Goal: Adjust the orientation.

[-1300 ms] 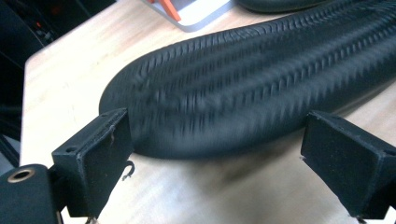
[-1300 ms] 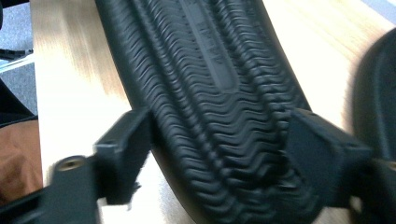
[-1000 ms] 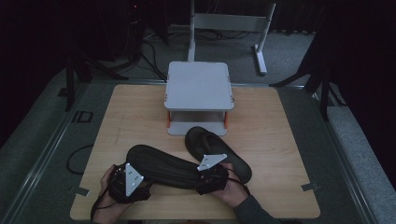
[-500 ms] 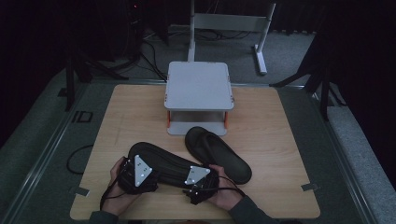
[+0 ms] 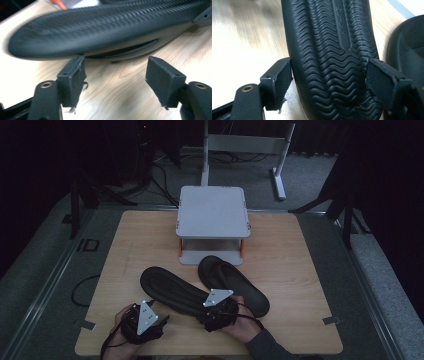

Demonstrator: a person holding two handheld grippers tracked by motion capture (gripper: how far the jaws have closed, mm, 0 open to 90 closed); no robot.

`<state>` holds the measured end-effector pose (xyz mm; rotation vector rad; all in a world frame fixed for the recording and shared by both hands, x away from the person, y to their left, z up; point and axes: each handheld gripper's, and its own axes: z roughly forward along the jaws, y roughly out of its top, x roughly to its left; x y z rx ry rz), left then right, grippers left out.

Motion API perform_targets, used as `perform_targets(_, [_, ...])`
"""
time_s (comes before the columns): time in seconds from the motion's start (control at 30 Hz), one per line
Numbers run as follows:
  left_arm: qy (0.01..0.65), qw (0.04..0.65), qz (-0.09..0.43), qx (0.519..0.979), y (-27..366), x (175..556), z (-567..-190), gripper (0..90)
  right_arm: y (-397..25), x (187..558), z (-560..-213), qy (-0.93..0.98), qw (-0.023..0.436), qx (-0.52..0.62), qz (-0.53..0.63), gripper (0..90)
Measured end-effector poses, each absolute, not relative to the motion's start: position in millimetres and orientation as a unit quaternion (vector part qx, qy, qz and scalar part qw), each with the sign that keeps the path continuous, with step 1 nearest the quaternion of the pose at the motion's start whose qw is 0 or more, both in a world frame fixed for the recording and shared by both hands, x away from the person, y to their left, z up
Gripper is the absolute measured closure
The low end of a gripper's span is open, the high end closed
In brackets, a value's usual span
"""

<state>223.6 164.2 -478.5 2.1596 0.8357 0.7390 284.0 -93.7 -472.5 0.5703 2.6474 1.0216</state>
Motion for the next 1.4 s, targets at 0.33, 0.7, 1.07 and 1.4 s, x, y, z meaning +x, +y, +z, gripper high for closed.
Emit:
perform_targets(0.33, [0.290,0.379,0.279,0.833,141,244,-463,38.4,-102,283,-459,0.896,0.155,0.201,0.365,35.6])
perform_targets(0.7, [0.297,0.424,0.299,0.802,136,264,-441,35.6,-103,292,-461,0.885,0.227,0.221,0.341,45.7])
perform_targets(1.07, [0.331,0.415,0.298,0.794,157,262,-451,35.2,-93,314,-444,0.872,0.267,0.227,0.341,40.5])
perform_targets(1.4, [0.340,0.415,0.294,0.792,161,263,-455,35.2,-81,344,-443,0.869,0.280,0.246,0.325,52.1])
